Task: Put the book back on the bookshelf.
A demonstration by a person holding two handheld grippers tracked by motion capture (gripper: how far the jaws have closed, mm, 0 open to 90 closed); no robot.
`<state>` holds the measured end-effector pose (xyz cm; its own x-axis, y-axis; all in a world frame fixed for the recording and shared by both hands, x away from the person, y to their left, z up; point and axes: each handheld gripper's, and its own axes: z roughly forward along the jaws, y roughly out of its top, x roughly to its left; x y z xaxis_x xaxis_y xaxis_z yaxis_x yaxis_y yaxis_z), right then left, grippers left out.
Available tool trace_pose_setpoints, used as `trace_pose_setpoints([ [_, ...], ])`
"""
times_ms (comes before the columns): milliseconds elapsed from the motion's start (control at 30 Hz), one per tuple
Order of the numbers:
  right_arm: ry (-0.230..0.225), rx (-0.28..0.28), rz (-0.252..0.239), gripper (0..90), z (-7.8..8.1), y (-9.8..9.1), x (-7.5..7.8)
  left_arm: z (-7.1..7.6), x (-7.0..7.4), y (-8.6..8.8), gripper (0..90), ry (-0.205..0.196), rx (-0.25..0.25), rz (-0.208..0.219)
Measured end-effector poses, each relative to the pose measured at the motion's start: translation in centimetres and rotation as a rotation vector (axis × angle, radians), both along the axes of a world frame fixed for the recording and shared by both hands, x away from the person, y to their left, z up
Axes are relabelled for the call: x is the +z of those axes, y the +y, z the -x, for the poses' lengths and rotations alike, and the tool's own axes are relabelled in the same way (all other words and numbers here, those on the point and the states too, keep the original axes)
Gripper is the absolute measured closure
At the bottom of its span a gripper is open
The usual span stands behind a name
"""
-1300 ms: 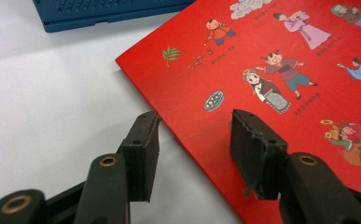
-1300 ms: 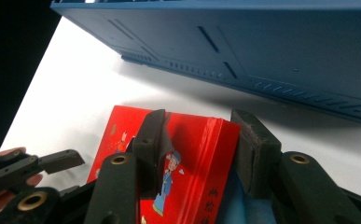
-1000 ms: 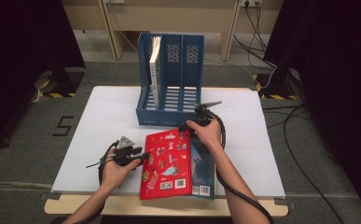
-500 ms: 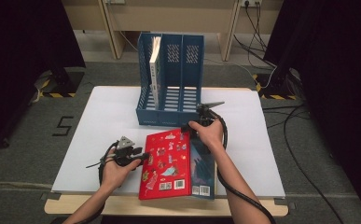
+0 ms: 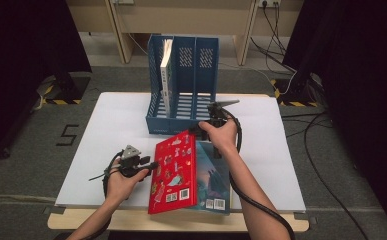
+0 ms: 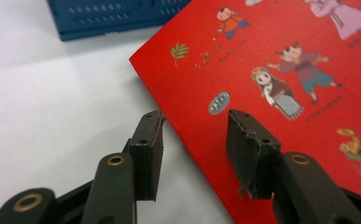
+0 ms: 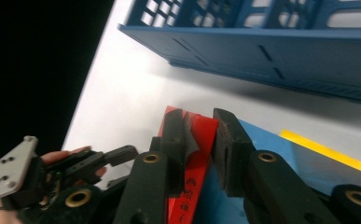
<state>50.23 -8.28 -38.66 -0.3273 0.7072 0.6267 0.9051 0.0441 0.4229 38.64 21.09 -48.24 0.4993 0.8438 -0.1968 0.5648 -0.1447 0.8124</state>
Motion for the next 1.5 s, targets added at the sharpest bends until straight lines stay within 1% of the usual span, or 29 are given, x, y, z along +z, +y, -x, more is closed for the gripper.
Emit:
trace_pose_setpoints([
  [100,0.002,0.012,-0.031,78.4,0.1,0.4,0.8,-0.1,0.6,0.6,54.9,-0.016,0.017,0.016],
  [167,-0.005,0.025,-0.038,79.0,0.1,0.8,1.2,-0.1,0.9,0.9,54.4,-0.024,0.024,0.028],
  [233,-0.003,0.033,-0.048,79.5,0.1,1.0,1.6,-0.1,1.2,1.2,54.0,-0.031,0.030,0.033],
  [367,-0.011,0.036,-0.075,80.4,0.1,1.4,2.3,0.0,1.7,1.5,53.0,-0.046,0.047,0.056],
  [433,-0.026,0.041,-0.087,80.6,0.1,1.6,2.9,0.0,2.1,1.7,52.5,-0.059,0.053,0.064],
  [467,-0.049,0.036,-0.092,80.7,0.1,1.6,3.2,0.1,2.3,1.7,52.3,-0.065,0.056,0.071],
  [567,-0.074,0.028,-0.094,80.8,0.1,1.8,4.0,0.1,2.9,2.0,51.5,-0.083,0.063,0.079],
  [667,-0.105,0.027,-0.105,80.9,0.2,2.2,4.8,0.2,3.4,2.1,50.7,-0.091,0.067,0.091],
  [767,-0.136,0.028,-0.108,80.9,0.1,2.7,5.6,0.3,3.8,2.2,50.0,-0.100,0.067,0.092],
  [833,-0.153,0.026,-0.104,80.9,0.0,3.0,6.0,0.3,4.0,2.2,49.5,-0.106,0.069,0.098],
  [1000,-0.170,0.025,-0.094,80.9,-0.3,3.4,6.5,0.3,4.5,2.3,49.0,-0.115,0.067,0.097],
  [1100,-0.174,0.021,-0.099,80.9,-0.3,3.5,6.6,0.3,4.7,2.3,48.9,-0.120,0.065,0.102],
  [1233,-0.203,0.007,-0.093,80.9,-0.5,3.8,7.0,0.3,5.4,2.0,48.1,-0.134,0.055,0.110],
  [1267,-0.203,0.007,-0.093,80.9,-0.5,3.8,7.0,0.3,5.4,2.0,47.9,-0.134,0.055,0.110],
  [1300,-0.222,0.006,-0.091,80.9,-0.4,3.9,7.3,0.3,5.5,1.9,47.9,-0.136,0.053,0.108],
  [1333,-0.222,0.006,-0.091,80.9,-0.4,3.9,7.3,0.3,5.5,1.9,47.9,-0.137,0.052,0.107],
  [1367,-0.236,0.004,-0.093,80.8,-0.4,4.0,7.6,-0.1,5.3,2.1,49.0,-0.136,0.062,0.085],
  [1400,-0.245,0.003,-0.091,80.8,-0.4,4.0,7.8,-0.3,5.1,2.2,50.3,-0.132,0.073,0.078],
  [1500,-0.272,-0.001,-0.087,80.8,-0.2,4.0,8.2,-1.4,4.0,2.9,55.6,-0.107,0.137,0.031],
])
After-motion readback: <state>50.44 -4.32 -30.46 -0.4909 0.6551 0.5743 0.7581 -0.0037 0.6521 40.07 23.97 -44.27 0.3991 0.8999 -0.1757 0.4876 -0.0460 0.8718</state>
